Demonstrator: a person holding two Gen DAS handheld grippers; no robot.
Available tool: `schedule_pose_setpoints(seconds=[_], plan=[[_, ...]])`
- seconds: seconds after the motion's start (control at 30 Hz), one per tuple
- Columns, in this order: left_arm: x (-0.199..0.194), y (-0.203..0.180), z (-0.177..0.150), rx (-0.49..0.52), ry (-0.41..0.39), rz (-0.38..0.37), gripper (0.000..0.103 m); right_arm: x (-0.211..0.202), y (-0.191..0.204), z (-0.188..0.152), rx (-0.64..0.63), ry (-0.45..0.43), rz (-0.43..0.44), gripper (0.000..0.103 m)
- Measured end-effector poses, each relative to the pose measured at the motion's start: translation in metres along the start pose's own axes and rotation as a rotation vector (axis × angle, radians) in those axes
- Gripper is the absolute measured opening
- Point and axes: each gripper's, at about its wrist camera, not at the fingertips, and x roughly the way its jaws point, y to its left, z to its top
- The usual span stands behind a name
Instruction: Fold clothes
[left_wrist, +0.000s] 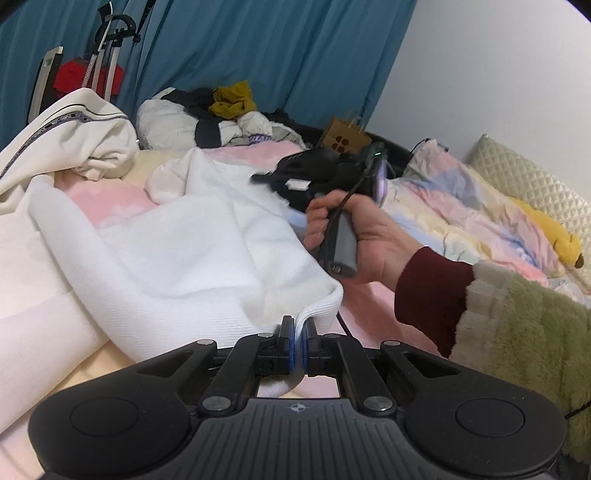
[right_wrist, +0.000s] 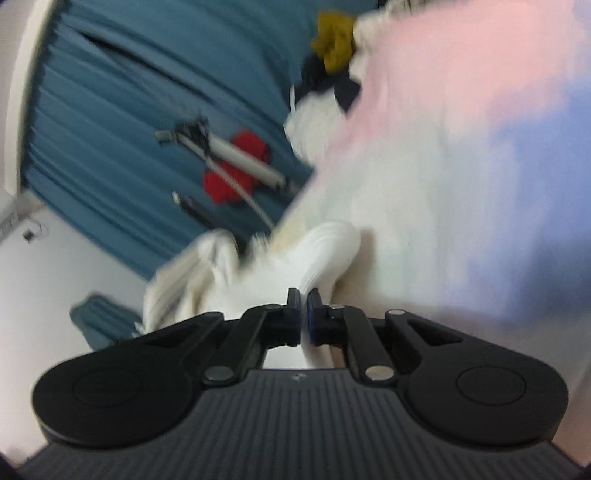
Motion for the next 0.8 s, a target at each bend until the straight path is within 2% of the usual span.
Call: schedule_pose_setpoints(seconds=[0.13,0.2,0.27,0.3,0.47,0.57,0.63,0.67,0.8], plan=[[0.005,-0.002,0.002,-0.023,-0.011,-0.026,0.006,-0.049,0.02,0.026,-0.025,-0.158,0.002,0.006],[0.009,-0.004,0.003,-0.02,-0.009,-0.046,0.007,-0.08,0.024,0.035,-0.049,-0.228,-0.034,0.006],[0.013,-0.008,0.004,-0.015,-0.006,-0.067,0.015,-0.111,0.027,0.045,-0.073,-0.296,-0.075,0.006],[0.014,-0.009,0.005,-0.013,-0.005,-0.078,0.024,-0.126,0.028,0.05,-0.086,-0.33,-0.095,0.006],[0.023,-0.028,0.005,0.038,0.027,-0.108,0.037,-0.204,0.015,0.066,-0.111,-0.422,-0.227,0.006],[0.016,-0.034,0.002,0.038,0.026,-0.115,0.05,-0.245,-0.009,0.063,-0.066,-0.484,-0.304,0.006],[0.007,-0.033,0.001,0.007,0.035,-0.11,0.062,-0.264,-0.035,0.057,-0.005,-0.502,-0.358,0.006],[0.002,-0.032,0.0,-0.01,0.041,-0.101,0.064,-0.27,-0.051,0.054,0.034,-0.503,-0.39,0.006],[-0.027,-0.019,0.002,-0.095,0.058,0.009,0.075,-0.261,-0.108,0.041,0.149,-0.426,-0.53,0.006]])
